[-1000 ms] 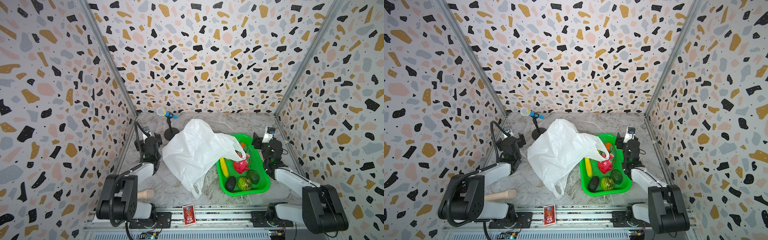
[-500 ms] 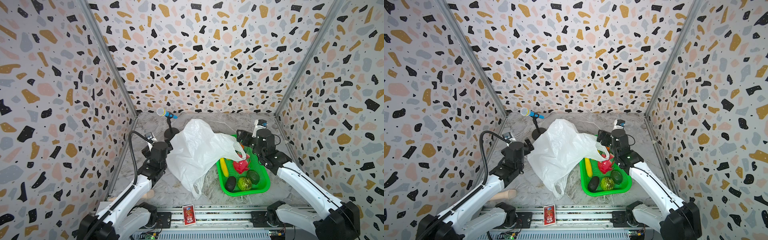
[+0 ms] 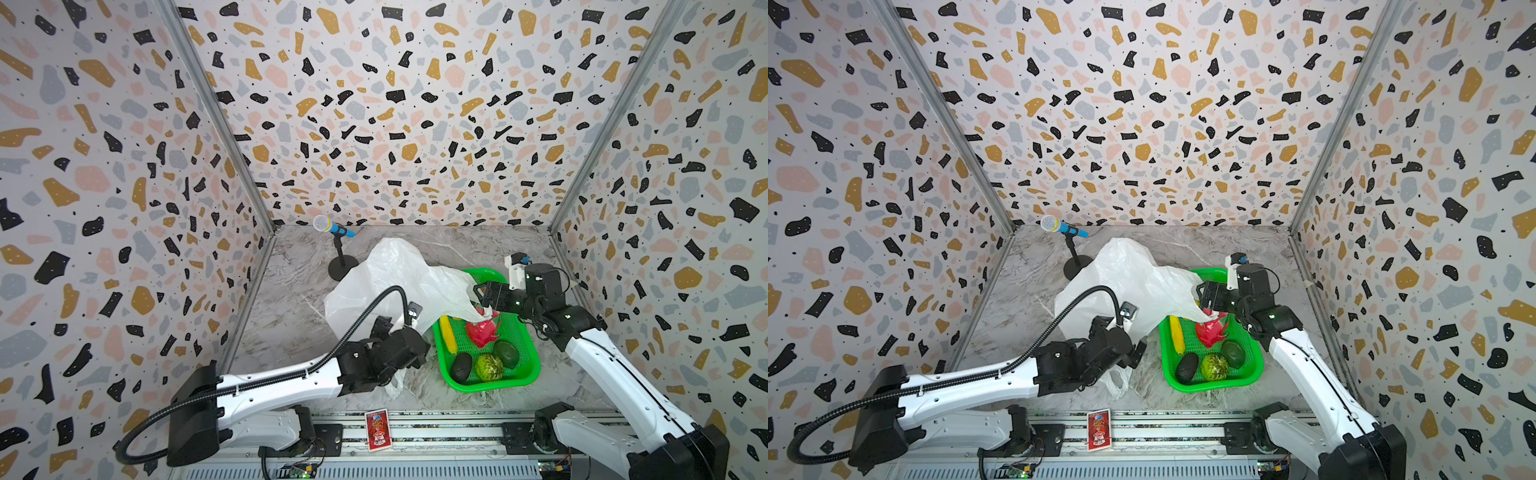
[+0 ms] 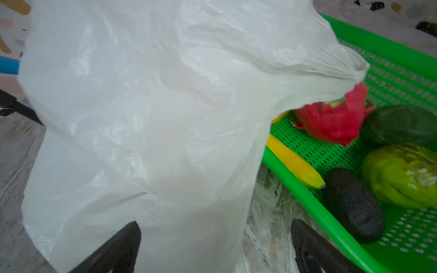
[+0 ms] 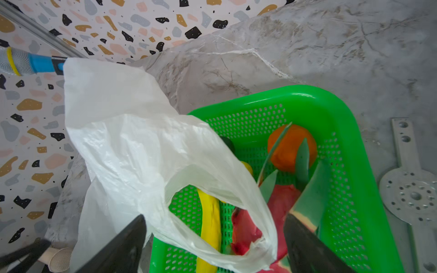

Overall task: Place the fruits into the plastic bag
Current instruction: Pick up the plastic bag from the center of the table.

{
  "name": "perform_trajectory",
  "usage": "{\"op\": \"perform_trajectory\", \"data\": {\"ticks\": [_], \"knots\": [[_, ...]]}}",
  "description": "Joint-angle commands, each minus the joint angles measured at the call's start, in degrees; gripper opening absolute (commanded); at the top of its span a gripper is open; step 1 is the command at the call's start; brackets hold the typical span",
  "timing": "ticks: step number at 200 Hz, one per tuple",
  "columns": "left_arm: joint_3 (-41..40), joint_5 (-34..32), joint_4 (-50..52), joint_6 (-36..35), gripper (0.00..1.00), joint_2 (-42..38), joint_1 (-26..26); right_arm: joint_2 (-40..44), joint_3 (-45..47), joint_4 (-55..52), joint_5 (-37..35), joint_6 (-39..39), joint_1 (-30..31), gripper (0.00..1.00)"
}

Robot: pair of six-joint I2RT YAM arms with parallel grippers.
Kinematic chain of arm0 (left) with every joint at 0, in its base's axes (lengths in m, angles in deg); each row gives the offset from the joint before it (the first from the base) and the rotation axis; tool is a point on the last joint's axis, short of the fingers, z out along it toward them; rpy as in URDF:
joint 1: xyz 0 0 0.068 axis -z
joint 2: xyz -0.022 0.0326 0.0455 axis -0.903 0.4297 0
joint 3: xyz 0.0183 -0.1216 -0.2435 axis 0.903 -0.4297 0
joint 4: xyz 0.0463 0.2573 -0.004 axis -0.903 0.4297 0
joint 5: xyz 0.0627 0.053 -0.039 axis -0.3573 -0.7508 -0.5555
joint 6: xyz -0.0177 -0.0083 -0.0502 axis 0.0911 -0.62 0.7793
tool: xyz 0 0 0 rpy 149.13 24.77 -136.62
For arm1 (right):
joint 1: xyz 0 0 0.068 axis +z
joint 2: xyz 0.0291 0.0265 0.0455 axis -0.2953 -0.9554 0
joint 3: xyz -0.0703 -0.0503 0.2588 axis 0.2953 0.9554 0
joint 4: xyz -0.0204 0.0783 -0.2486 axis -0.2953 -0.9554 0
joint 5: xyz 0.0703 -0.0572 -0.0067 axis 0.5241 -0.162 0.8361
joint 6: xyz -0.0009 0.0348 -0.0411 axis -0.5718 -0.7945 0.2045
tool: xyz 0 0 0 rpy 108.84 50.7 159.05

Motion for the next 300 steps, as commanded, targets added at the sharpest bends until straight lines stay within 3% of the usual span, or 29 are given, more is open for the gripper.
{"op": "perform_trajectory", "data": {"ticks": [1, 52, 160, 203, 235, 268, 300], "knots": [[2.46, -1.9, 9.53, -2.26, 1.0, 2.7, 2.25, 0.22, -1.81, -3.09, 0.88, 5.01, -1.95, 0.91], [4.52, -7.26, 13.47, -4.48, 0.92, 8.98, 2.86, 1.95, -1.74, -3.2, 0.26, 7.81, -1.43, 0.91], [4.75, -4.72, 18.64, -3.56, 0.86, 13.19, 2.17, 3.56, -0.92, -3.11, -0.97, 9.61, -0.02, 0.91], [6.54, -1.07, 20.86, -4.23, 0.8, 14.63, -1.7, 4.25, -0.25, -2.89, -2.5, 10.43, 0.59, 0.92], [6.49, 3.43, 20.38, -5.96, 0.61, 14.4, -4.55, 4.8, 0.06, -2.8, -2.58, 10.75, 0.69, 0.92], [7.77, 5.92, 20.69, -7.7, 0.22, 15.01, -5.27, 4.71, -0.21, -3.09, -2.89, 10.98, 0.84, 0.92], [11.41, 10.14, 20.34, -8.07, 0.01, 12.83, -9.66, 4.61, -0.56, -3.67, -2.07, 10.73, 0.89, 0.92]]}}
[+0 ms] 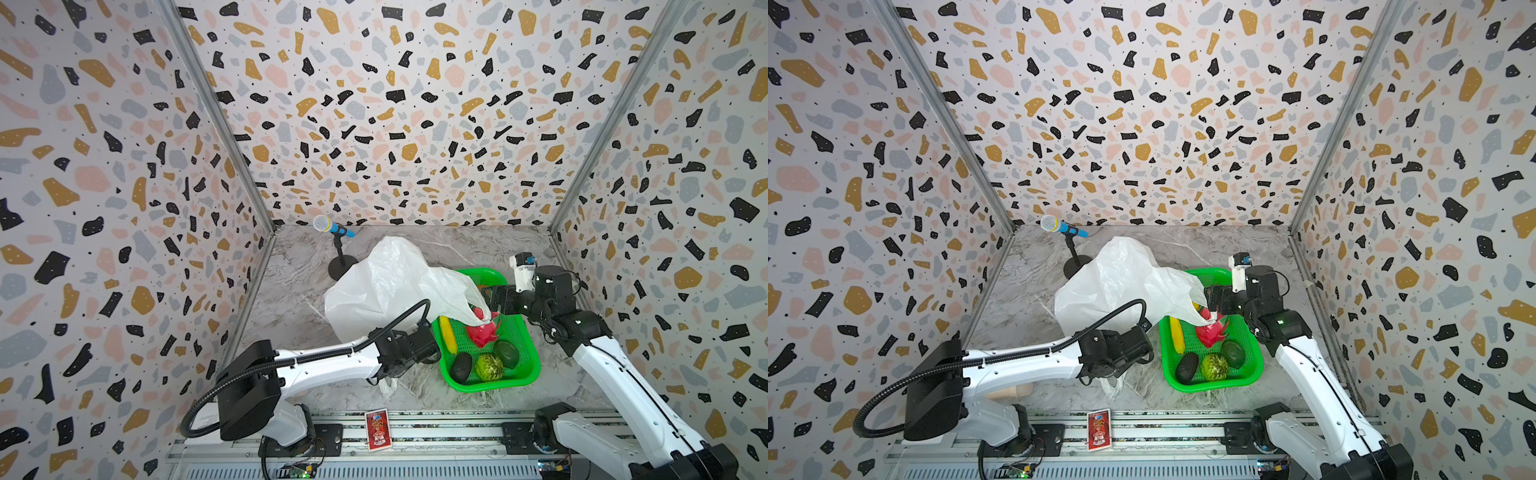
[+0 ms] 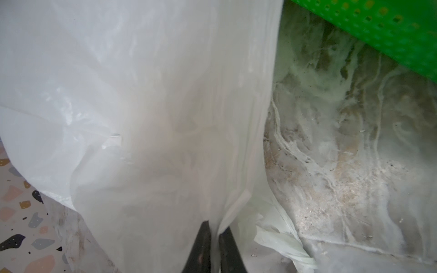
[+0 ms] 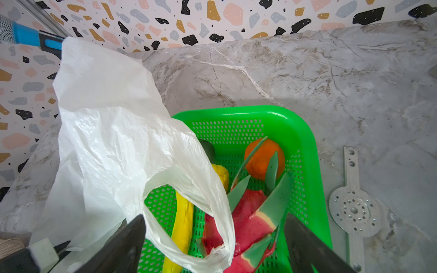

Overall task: Place the fruits into the plastic bag
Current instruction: Pick up the plastic bag from the center of the table.

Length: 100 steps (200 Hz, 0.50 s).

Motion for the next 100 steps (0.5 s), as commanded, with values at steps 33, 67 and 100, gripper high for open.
{"op": "perform_trajectory", "data": {"ticks": [33, 67, 100], "knots": [[8.42, 14.92, -3.4, 0.08, 0.0, -5.36, -10.54, 0.96, -0.85, -1.9, 7.61, -1.18, 0.43, 0.89], [11.0, 25.07, -9.59, 1.73, 0.0, -7.84, -14.77, 2.57, 1.05, 2.8, 22.59, -4.78, 5.44, 0.86], [11.25, 28.0, -12.27, 2.84, 0.0, -8.48, -15.84, 3.78, 2.75, 8.73, 26.11, -7.05, 14.02, 0.86]]}}
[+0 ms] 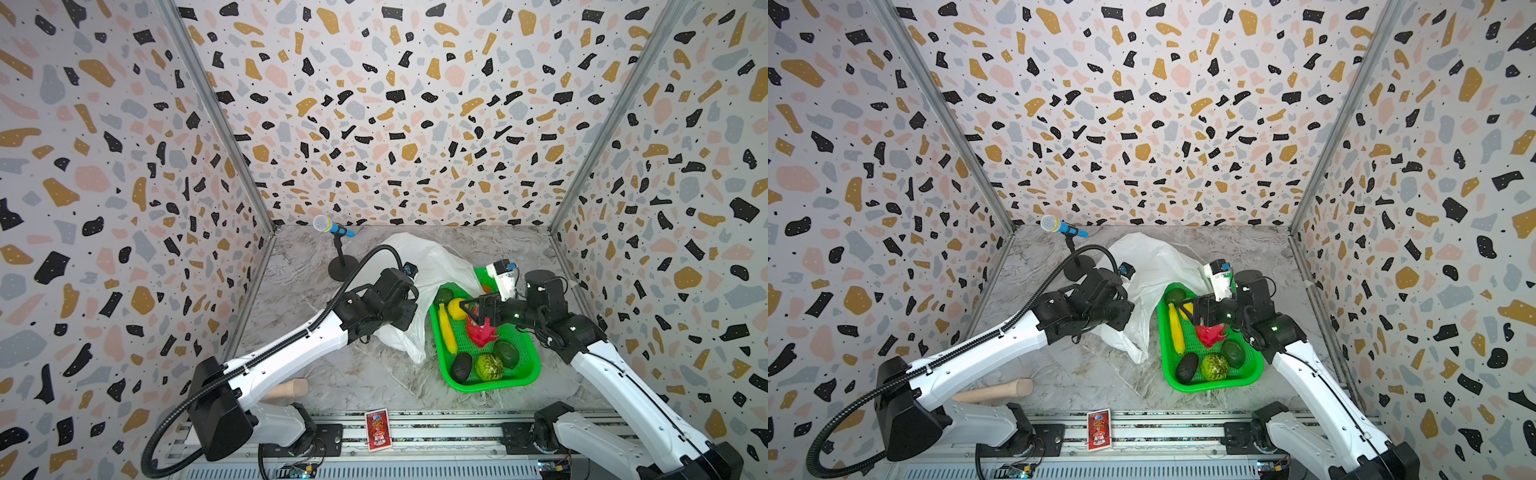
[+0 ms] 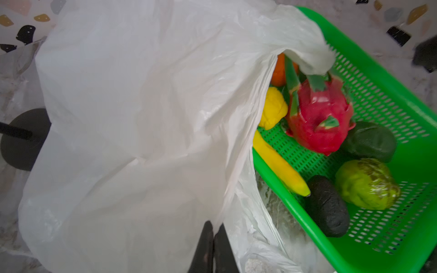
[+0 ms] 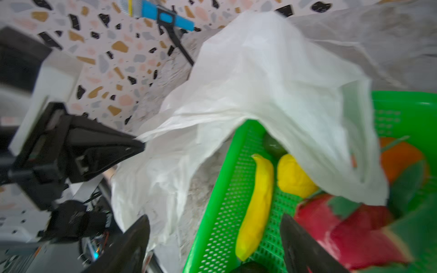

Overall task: Place the fruits into the plastic bag
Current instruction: Pick up the plastic bag from the center of the table, then open the plastic bag at the center of the table.

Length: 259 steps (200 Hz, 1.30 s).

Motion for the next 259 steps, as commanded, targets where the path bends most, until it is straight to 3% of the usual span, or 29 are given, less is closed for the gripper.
{"op": "perform_trajectory", "data": {"ticks": [1, 53, 111, 160, 259], "knots": [[0.91, 5.6, -3.28, 1.41, 0.0, -0.31, -0.59, 1.45, 0.94, 5.37, 7.05, -2.87, 4.22, 0.86], [0.73, 7.98, -4.82, 2.58, 0.0, -0.89, -0.59, -5.13, -0.64, 10.14, 7.86, -6.17, 7.24, 0.84], [-1.51, 10.54, -6.02, 4.0, 0.0, -2.53, -0.6, -12.84, -0.68, 24.67, 5.79, -19.19, 5.84, 0.83], [-3.52, 11.25, -7.41, 4.1, 0.0, -3.9, -0.59, -16.33, -3.71, 25.91, 6.06, -21.25, 2.62, 0.81], [-5.39, 9.93, -9.96, 3.79, 0.0, -4.89, -0.59, -21.38, -1.97, 31.64, 9.92, -28.2, 2.7, 0.77]]}}
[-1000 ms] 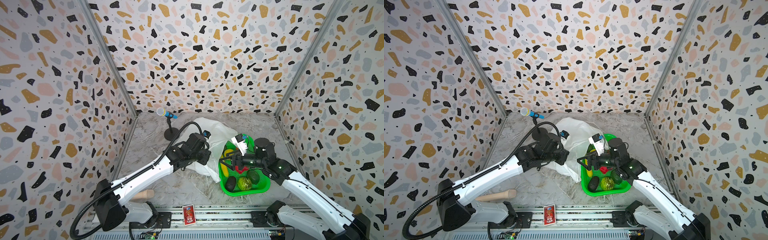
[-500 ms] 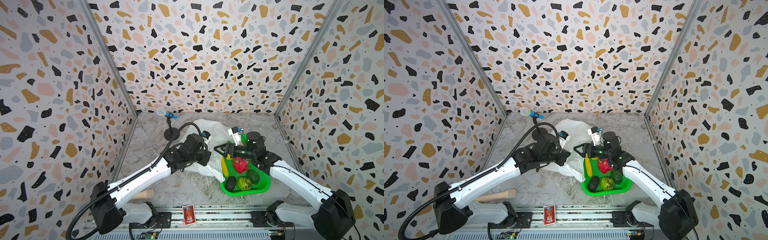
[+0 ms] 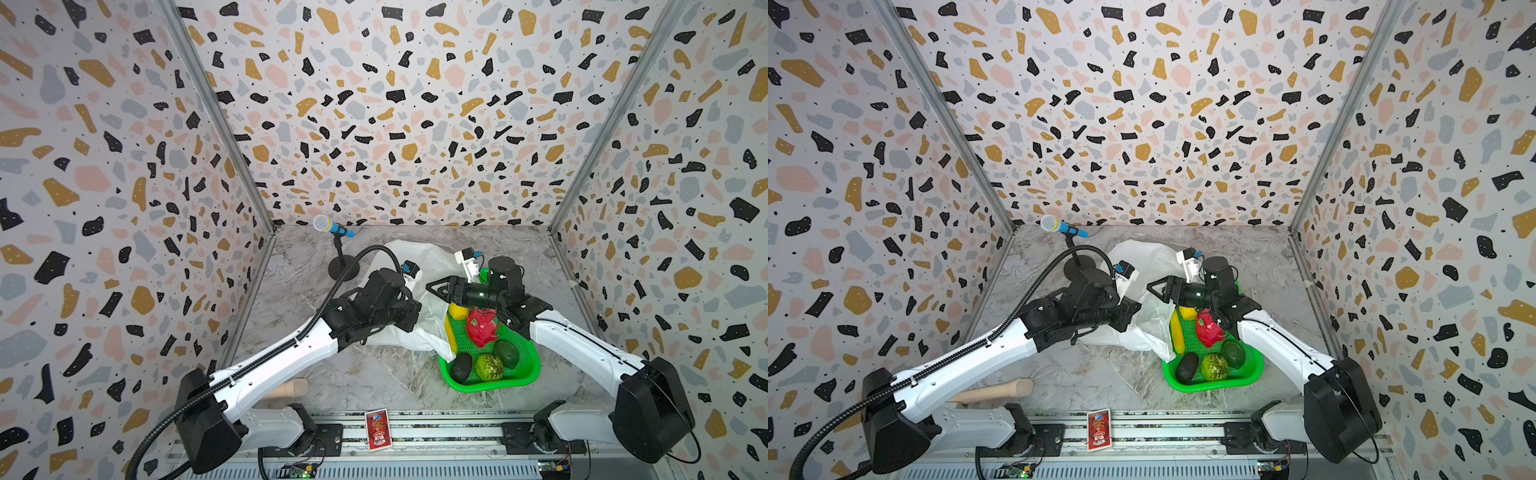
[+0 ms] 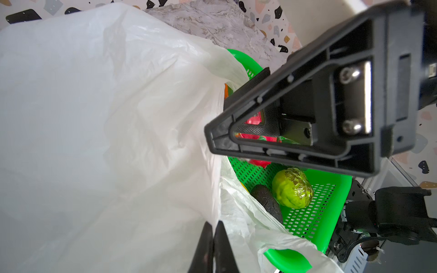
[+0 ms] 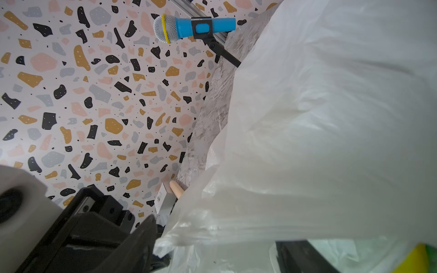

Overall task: Place the fruits into the plastic bag
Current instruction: Open the plastic bag at the center of the table.

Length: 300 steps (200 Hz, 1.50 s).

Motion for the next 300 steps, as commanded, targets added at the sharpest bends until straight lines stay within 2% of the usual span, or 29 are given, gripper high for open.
{"op": "perform_trajectory", "data": {"ticks": [1, 63, 92, 120, 151, 157, 163, 180, 194, 204, 225, 268, 300], "knots": [[-1.32, -0.16, -1.89, 0.2, 0.0, -0.62, -0.26, -0.01, -0.42, 3.0, 1.81, -2.45, 0.14, 0.77], [-3.23, 0.31, -2.56, -0.49, 0.0, -1.88, -0.17, -2.1, 0.76, 5.87, 0.69, -6.09, 1.81, 0.76], [-4.12, 0.78, -2.6, -1.59, 0.0, -3.55, 0.17, -4.02, 2.28, 9.55, -1.04, -9.48, 1.78, 0.68], [-5.31, 3.67, -2.43, -2.77, 0.0, -5.34, 0.26, -5.08, 1.55, 11.19, -2.86, -10.45, 1.78, 0.48], [-7.37, 4.53, -2.28, -3.74, 0.0, -7.27, 0.34, -5.09, 1.24, 13.41, -2.14, -10.34, 1.52, 0.06], [-7.67, 4.4, -2.3, -3.81, 0.0, -7.45, 0.28, -4.95, 1.24, 13.23, -2.12, -10.18, 1.49, 0.0], [-8.01, 4.17, -2.28, -3.87, 0.0, -7.62, 0.27, -4.64, 1.25, 12.88, -2.21, -10.04, 1.48, 0.0], [-8.66, 2.99, -2.74, -3.81, 0.36, -8.07, 0.27, -3.21, 1.74, 12.09, -2.82, -9.7, 1.61, 0.0], [-8.64, 0.89, -3.26, -3.13, 0.56, -8.31, 0.28, -1.6, 2.18, 10.91, -4.08, -9.5, 1.9, 0.0], [-8.36, -0.81, -3.51, -3.03, 0.65, -8.27, 0.3, -0.49, 2.58, 10.1, -5.48, -9.61, 2.28, 0.0], [-6.85, -4.35, -3.65, -2.93, 0.74, -7.01, 0.28, 2.0, 3.67, 9.11, -9.52, -12.12, 3.61, 0.0], [-3.81, -6.75, -4.3, -3.12, 0.79, -4.62, 1.3, 3.77, 2.25, 3.82, -18.53, -15.7, 6.92, 0.0], [0.4, -11.36, -0.03, -5.23, 0.79, -0.85, 4.43, 3.79, 1.24, 1.61, -22.62, -17.07, 8.85, 0.0]]}}
